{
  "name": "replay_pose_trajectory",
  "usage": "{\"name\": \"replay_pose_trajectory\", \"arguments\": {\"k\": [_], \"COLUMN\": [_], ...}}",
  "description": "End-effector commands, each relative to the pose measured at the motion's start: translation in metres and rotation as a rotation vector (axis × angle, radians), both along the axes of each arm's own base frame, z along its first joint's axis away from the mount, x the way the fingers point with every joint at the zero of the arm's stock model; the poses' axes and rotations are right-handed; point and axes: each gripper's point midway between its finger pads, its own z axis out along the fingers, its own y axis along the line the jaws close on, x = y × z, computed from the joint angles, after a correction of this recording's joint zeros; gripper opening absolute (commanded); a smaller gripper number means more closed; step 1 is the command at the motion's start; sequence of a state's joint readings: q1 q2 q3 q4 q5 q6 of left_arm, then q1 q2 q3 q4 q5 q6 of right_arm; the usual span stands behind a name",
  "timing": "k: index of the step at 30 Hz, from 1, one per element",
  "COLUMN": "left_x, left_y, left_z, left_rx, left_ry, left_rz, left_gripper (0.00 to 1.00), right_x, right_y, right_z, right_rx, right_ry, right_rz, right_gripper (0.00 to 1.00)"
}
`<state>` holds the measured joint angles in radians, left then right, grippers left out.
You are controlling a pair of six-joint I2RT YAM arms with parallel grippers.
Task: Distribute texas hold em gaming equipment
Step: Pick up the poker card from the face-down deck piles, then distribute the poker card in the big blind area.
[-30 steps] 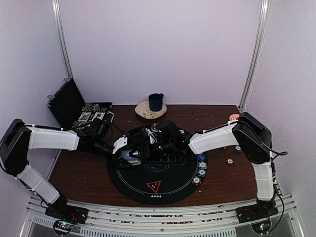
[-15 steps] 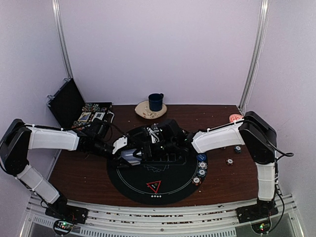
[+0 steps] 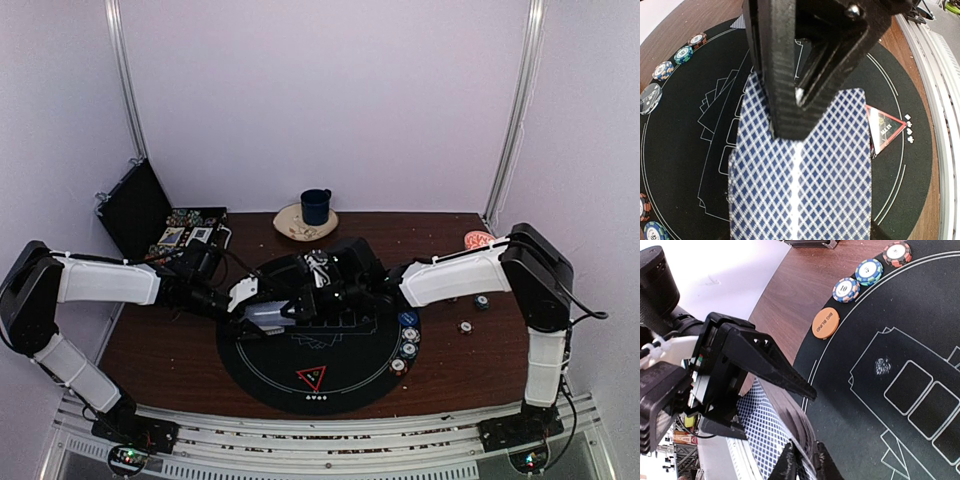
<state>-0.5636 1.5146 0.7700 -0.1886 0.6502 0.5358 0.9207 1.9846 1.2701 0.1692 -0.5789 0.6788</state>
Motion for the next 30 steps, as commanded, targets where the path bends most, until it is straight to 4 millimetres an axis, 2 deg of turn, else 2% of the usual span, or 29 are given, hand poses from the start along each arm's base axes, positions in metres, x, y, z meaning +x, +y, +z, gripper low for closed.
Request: {"name": "replay_pose_trajectory", "arguments": {"k": [1,4,8,14,17,19,22,25,30], "left_x": [0.000,0.000,0.001,0.002,0.003,0.004,0.005,0.006,0.006], "left_y": [-0.009,-0.009,-0.009,-0.009,-0.008,-0.008,-0.007,-0.005,-0.002], "left_z": [0.017,0.017,0.015,0.015,0.017,0.019,0.024,0.032,0.047], "left_rx": [-0.069,-0.066,-0.063,-0.057,-0.058,-0.058,-0.061,-0.064,-0.075], "left_ry": [-0.043,-0.044,-0.036,-0.035,-0.038,-0.045,-0.059,-0.080,-0.114], "left_rz": [-0.048,-0.047,-0.045,-0.041,-0.039,-0.035,-0.030,-0.022,-0.005], "left_gripper": [0.02,0.02,0.02,0.02,0.02,0.02,0.02,0.02,0.02], "right_x": [0.001,0.001,0.005,0.017,0.027,0.034,0.042,0.045,0.045], "right_y": [-0.015,-0.020,-0.034,-0.060,-0.072,-0.077,-0.075,-0.061,-0.021], "right_z": [0.005,0.012,0.021,0.047,0.050,0.044,0.029,0.008,-0.022], "right_rx": [-0.015,-0.007,0.003,0.037,0.034,0.020,-0.003,-0.015,-0.015], "right_ry": [0.003,-0.007,-0.019,-0.062,-0.079,-0.077,-0.057,-0.009,0.060], "right_rz": [-0.016,-0.017,-0.041,-0.096,-0.132,-0.155,-0.166,-0.143,-0.076], "right_gripper": [0.08,0.00,0.00,0.00,0.00,0.00,0.00,0.00,0.00]}}
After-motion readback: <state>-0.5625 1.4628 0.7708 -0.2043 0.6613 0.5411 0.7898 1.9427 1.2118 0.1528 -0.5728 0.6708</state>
